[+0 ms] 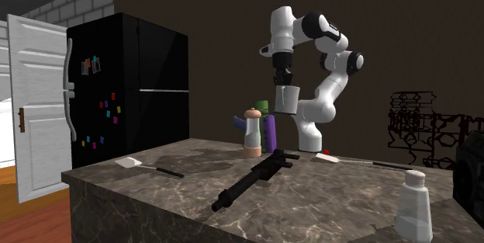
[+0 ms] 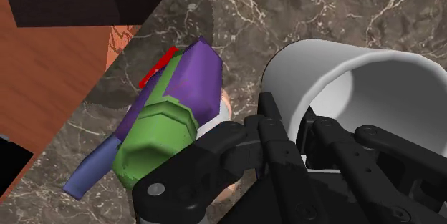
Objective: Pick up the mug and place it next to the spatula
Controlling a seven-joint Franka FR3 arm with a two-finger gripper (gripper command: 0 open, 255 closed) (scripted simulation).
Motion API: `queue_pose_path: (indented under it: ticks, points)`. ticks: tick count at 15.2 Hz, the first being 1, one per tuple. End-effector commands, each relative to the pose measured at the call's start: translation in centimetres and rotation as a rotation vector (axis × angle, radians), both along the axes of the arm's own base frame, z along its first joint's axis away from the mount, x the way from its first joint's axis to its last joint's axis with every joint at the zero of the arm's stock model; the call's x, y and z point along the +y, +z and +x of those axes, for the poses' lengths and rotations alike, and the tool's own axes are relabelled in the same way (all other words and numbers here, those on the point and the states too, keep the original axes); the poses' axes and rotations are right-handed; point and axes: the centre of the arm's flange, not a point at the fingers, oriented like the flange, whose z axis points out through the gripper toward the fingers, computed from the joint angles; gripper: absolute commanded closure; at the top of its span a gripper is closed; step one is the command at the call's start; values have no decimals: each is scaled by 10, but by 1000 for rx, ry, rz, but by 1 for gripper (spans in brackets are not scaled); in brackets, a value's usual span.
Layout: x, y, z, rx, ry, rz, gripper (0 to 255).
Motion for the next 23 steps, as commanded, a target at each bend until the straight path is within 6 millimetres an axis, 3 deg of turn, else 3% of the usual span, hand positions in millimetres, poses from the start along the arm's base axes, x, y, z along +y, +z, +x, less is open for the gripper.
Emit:
queue_pose_path:
  ticks: [1, 4, 5, 23]
  points:
    - [-11, 2, -26, 0, 1, 1, 255]
    - [-27, 2, -62, 0, 1, 1, 255]
    - [-29, 2, -66, 0, 1, 1, 255]
    - [-29, -93, -66, 0, 1, 1, 255]
